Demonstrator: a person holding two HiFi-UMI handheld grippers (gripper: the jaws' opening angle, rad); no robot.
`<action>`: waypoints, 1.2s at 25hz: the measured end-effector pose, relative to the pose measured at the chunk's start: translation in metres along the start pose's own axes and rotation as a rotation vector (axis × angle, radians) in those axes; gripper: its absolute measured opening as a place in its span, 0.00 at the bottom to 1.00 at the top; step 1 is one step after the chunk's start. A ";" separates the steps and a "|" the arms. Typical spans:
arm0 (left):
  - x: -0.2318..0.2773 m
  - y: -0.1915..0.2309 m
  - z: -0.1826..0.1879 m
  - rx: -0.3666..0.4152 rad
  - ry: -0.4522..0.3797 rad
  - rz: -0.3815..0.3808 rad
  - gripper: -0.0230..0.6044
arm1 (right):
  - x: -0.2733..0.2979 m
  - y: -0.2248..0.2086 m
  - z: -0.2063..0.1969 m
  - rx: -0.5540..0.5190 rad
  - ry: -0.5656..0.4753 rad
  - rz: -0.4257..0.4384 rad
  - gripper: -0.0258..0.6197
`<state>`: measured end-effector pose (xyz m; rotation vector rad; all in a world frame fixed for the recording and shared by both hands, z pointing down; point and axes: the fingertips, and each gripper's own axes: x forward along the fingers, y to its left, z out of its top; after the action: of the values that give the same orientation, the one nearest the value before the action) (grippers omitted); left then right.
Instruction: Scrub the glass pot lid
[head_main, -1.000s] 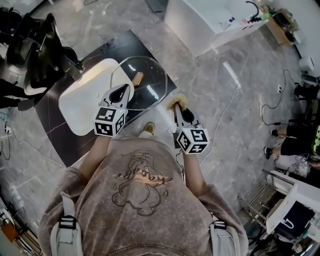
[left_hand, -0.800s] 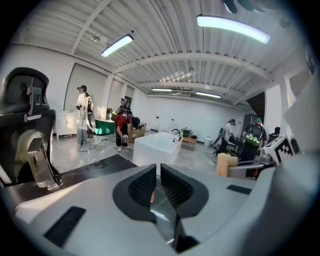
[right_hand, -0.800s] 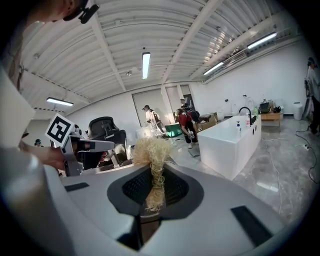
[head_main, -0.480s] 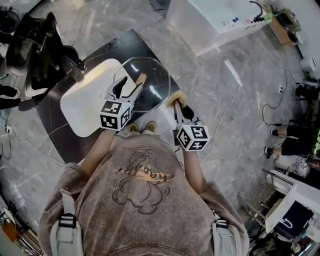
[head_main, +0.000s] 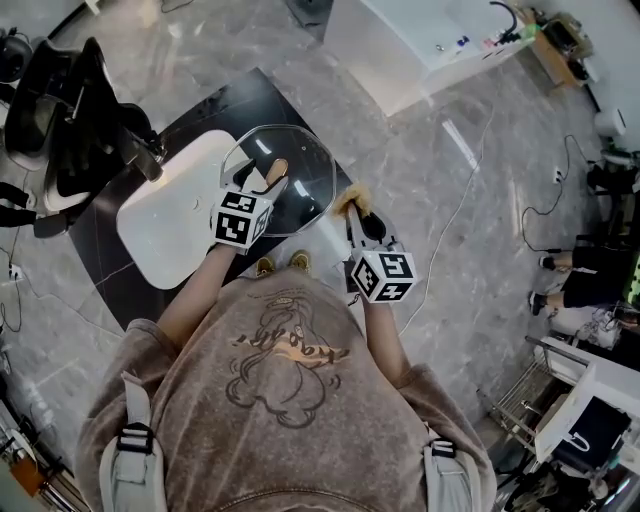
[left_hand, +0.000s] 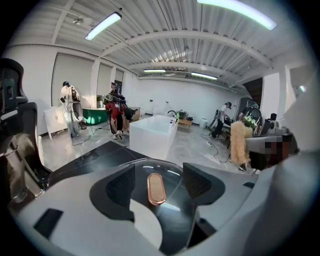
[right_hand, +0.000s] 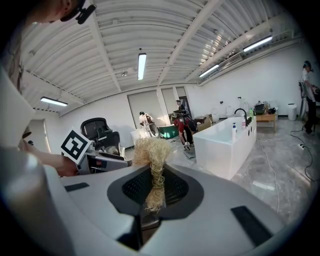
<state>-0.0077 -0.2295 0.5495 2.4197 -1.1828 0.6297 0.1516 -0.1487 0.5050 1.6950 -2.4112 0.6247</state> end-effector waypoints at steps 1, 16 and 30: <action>0.007 0.001 -0.005 0.008 0.018 -0.002 0.54 | 0.001 -0.002 -0.001 -0.001 0.004 -0.002 0.11; 0.086 0.016 -0.062 0.026 0.175 0.034 0.49 | 0.022 -0.016 0.000 -0.014 0.034 -0.007 0.11; 0.091 0.010 -0.068 0.094 0.215 0.051 0.42 | 0.032 -0.022 -0.003 -0.005 0.050 -0.001 0.11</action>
<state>0.0182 -0.2585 0.6564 2.3314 -1.1516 0.9549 0.1597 -0.1816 0.5238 1.6584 -2.3754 0.6519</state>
